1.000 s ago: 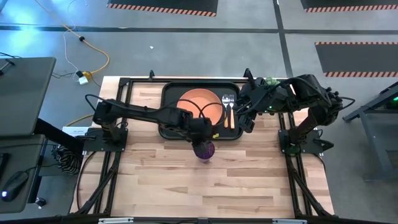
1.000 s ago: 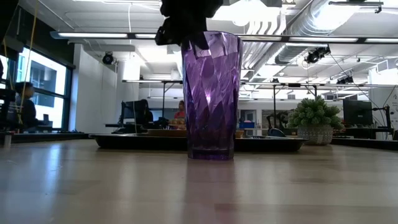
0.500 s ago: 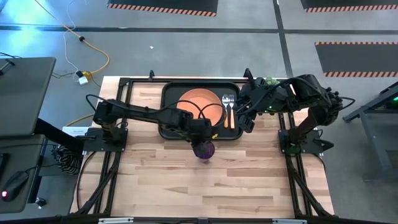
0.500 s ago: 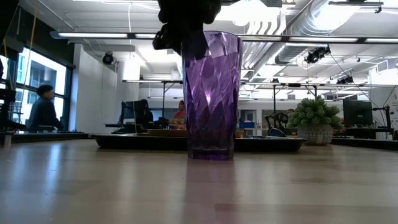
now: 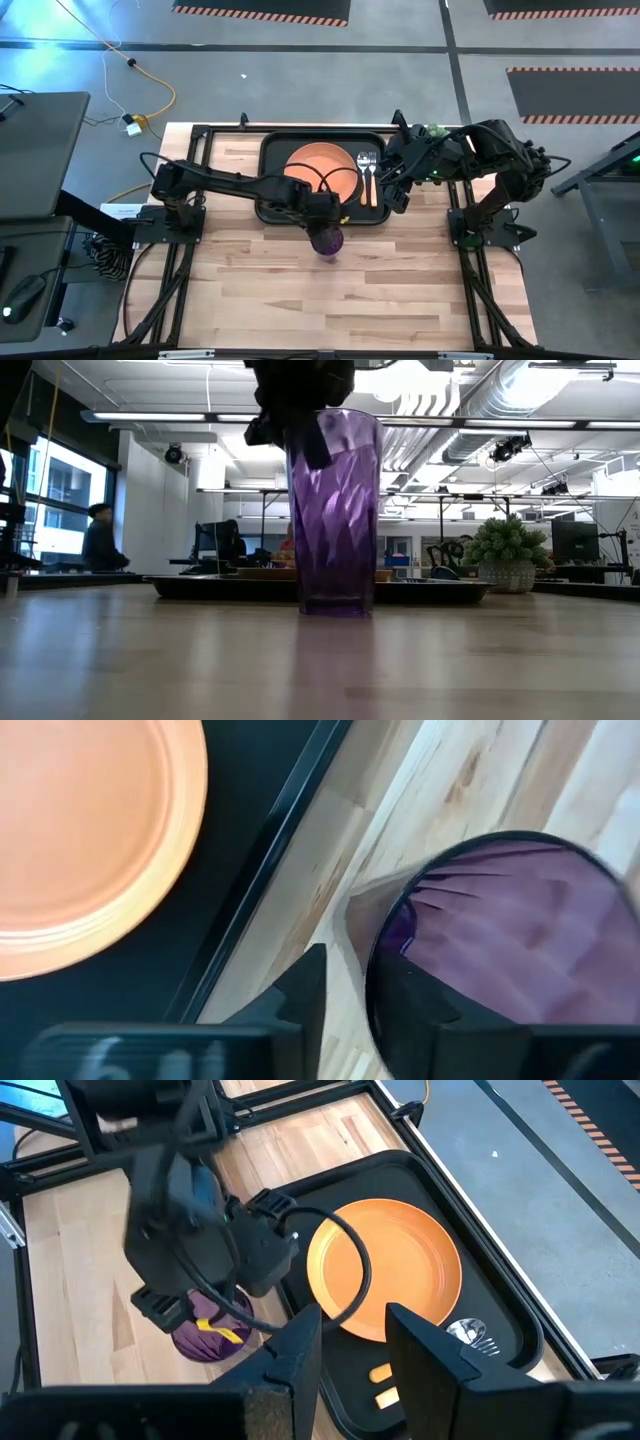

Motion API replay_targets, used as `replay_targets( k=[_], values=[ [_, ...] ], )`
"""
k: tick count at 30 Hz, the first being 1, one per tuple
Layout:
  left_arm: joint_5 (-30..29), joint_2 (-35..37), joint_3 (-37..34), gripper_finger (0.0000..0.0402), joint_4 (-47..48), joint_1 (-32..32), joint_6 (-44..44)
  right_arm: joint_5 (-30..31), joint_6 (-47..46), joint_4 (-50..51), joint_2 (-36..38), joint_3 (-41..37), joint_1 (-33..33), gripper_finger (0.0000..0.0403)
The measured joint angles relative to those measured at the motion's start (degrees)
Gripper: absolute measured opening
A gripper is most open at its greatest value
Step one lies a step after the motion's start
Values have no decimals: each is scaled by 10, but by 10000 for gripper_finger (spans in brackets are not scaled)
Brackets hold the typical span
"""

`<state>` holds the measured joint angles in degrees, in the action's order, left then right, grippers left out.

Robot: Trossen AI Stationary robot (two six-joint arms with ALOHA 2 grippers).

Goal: Pick and place plate/cup/fork/spoon on tray
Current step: Put the purple glass on the black serving tray to the top left of the orange plate

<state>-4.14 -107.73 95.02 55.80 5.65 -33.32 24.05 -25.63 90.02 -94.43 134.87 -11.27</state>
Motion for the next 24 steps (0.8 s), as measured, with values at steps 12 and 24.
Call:
replay_targets(
  k=[12,24],
  values=[
    [1,-2,0,9,1,0,10,0,2,0,0,0,0,106],
    [26,29,-1,3,11,-24,19,0,7,0,0,0,0,106]
  ],
)
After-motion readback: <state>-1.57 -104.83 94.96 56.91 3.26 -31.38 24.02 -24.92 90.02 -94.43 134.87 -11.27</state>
